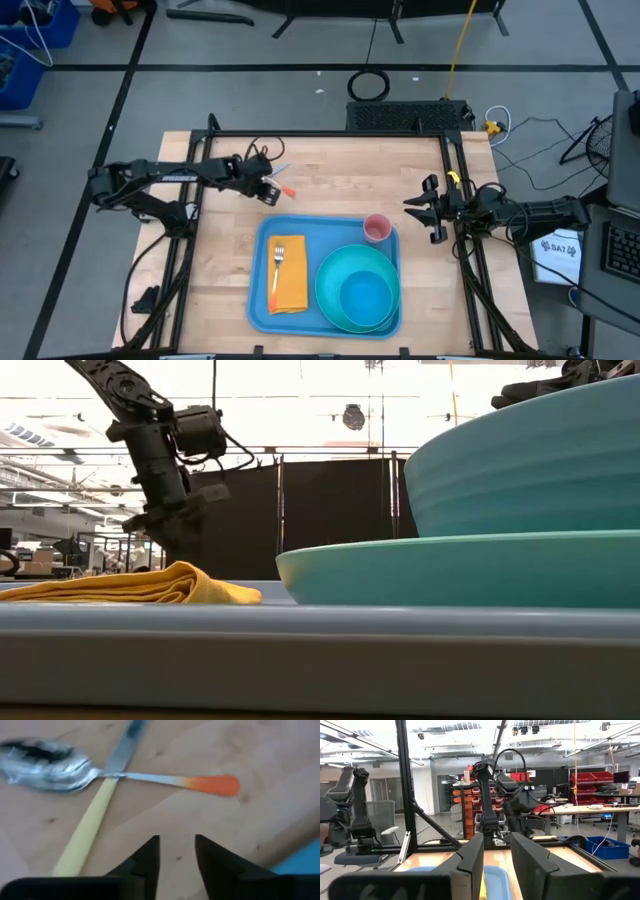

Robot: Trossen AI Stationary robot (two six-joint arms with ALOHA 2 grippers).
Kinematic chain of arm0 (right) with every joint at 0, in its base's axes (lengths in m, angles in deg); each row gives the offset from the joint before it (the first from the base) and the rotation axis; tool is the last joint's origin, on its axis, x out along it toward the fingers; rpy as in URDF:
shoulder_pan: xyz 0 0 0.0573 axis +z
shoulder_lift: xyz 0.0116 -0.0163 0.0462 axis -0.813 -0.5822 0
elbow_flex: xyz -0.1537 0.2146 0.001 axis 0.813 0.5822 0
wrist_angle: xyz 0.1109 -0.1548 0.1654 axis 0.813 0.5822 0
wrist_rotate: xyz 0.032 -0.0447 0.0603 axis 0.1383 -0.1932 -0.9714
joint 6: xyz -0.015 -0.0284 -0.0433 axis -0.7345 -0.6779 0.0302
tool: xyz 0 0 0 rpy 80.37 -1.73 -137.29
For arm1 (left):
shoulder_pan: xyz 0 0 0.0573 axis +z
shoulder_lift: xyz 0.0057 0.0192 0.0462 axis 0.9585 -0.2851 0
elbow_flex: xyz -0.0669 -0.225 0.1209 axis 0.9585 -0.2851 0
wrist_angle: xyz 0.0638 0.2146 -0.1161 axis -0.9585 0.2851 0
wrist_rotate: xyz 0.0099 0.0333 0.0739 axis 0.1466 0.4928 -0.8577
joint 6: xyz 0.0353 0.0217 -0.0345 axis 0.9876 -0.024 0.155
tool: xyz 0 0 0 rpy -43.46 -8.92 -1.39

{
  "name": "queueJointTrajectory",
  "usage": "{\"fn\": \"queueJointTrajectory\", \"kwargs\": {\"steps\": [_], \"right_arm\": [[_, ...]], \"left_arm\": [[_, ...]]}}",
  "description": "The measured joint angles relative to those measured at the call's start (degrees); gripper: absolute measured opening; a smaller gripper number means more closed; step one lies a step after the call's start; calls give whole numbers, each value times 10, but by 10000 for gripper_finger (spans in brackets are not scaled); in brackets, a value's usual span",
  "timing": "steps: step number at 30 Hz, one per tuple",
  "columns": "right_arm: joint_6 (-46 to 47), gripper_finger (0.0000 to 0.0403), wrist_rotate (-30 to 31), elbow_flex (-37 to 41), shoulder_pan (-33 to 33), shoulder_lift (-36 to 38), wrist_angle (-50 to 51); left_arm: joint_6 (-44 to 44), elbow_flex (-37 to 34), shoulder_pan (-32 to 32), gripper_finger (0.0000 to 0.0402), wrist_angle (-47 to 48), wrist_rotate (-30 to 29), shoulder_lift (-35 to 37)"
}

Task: Set up tray
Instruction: Put the orange spoon on the yellow napkin to the right of the orange fork

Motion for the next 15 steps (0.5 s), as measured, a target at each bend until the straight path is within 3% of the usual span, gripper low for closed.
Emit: {"fn": "queueJointTrajectory", "kwargs": {"steps": [6, 9, 15], "right_arm": [[-2, 89, 0, 0, 0, 0, 0], [-2, 89, 1, 0, 0, 0, -1], [-1, 89, 1, 0, 0, 0, -1]], "left_arm": [[148, 28, 8, 182, 16, 38, 3], [186, 57, 22, 191, 60, 27, -5], [398, 120, 43, 193, 139, 5, -31]]}}
